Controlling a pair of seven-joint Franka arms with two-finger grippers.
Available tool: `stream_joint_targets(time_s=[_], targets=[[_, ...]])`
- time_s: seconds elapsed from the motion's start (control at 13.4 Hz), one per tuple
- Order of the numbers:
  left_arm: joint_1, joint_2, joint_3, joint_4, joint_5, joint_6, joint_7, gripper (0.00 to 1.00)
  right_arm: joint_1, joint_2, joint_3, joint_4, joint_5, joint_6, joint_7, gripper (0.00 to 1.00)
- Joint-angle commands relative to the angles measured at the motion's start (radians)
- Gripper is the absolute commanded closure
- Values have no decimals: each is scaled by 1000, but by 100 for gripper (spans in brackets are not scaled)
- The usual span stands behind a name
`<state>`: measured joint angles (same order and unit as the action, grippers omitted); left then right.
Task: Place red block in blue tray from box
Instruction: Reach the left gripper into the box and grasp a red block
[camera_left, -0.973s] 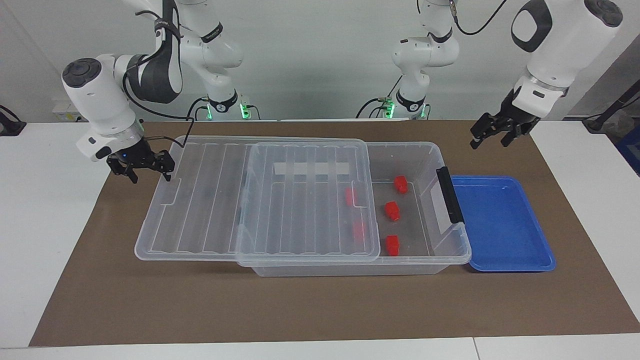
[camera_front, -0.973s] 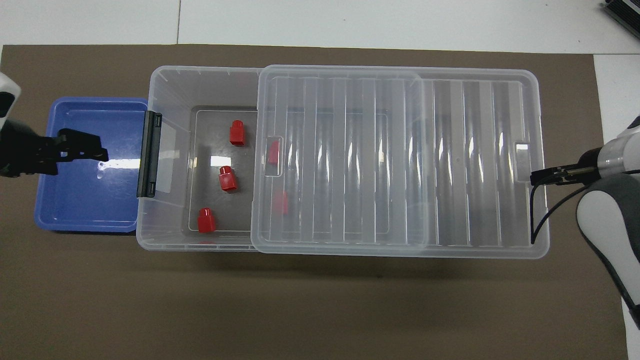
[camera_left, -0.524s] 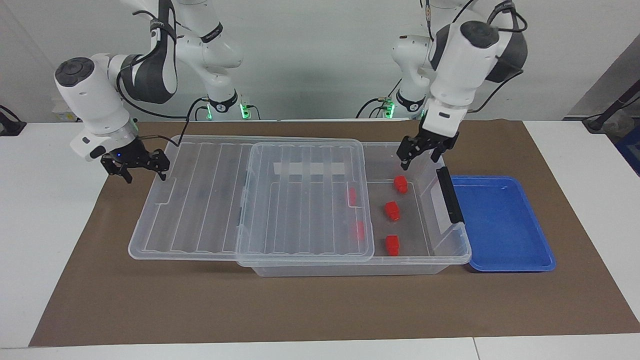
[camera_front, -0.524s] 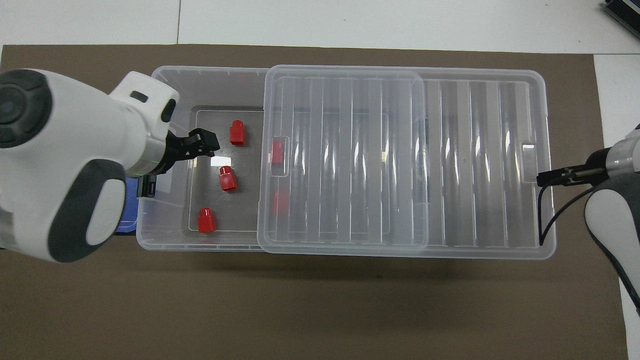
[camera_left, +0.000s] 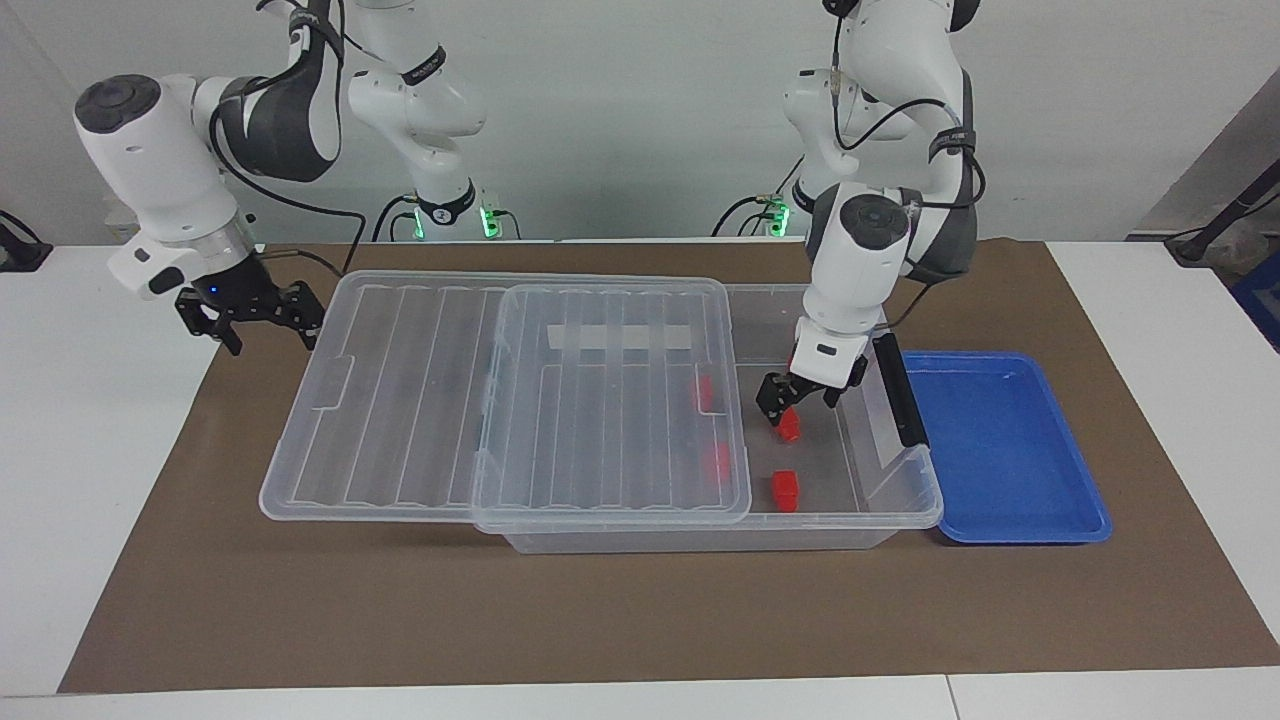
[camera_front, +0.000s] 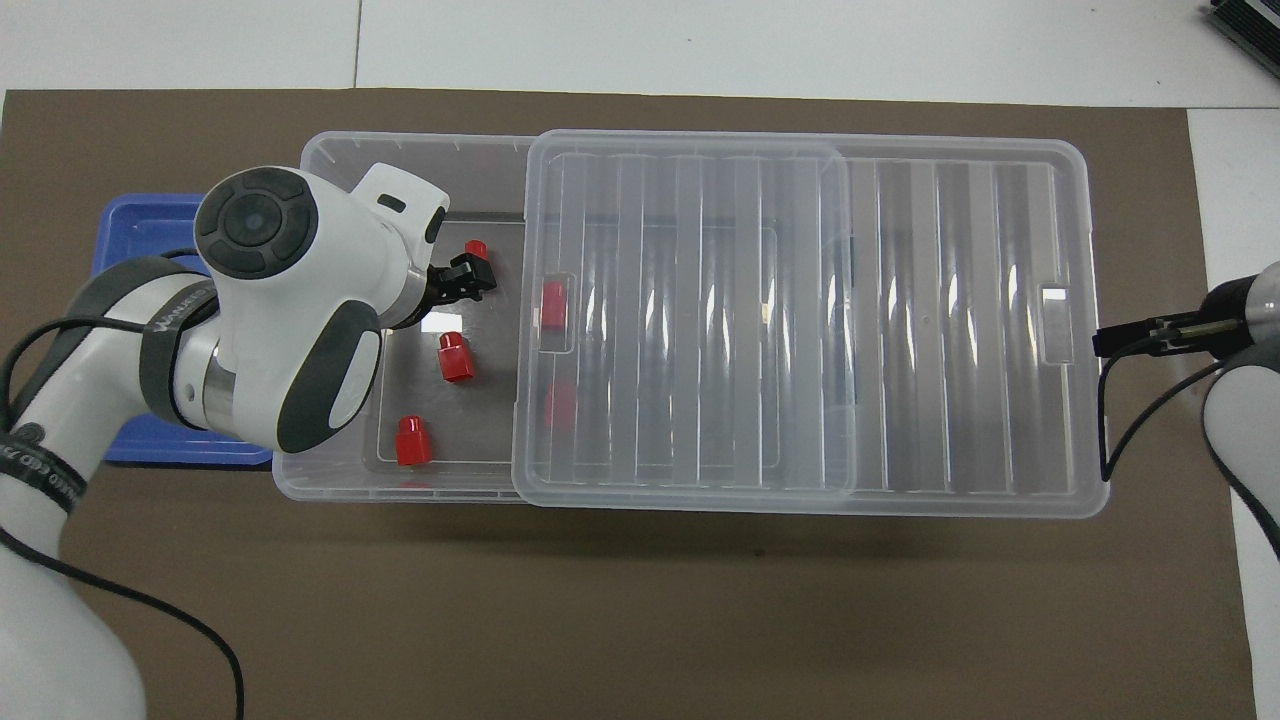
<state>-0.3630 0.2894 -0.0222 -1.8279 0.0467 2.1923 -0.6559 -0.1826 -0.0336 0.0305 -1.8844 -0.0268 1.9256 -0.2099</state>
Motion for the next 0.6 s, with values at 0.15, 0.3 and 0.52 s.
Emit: stream_joint_targets(time_s=[0.15,0.3,0.52], targets=[[-27,-5,8,-181,41,133,-8,0,47,6,14,156,-7,-169,206,0],[-30,-15,8,-212,41,141,-7,0,121,0,14,166,-10,-200,315,0],[-30,-16,8,-214,41,136,1,16,178,6,15,255,-13,-307,430,0]])
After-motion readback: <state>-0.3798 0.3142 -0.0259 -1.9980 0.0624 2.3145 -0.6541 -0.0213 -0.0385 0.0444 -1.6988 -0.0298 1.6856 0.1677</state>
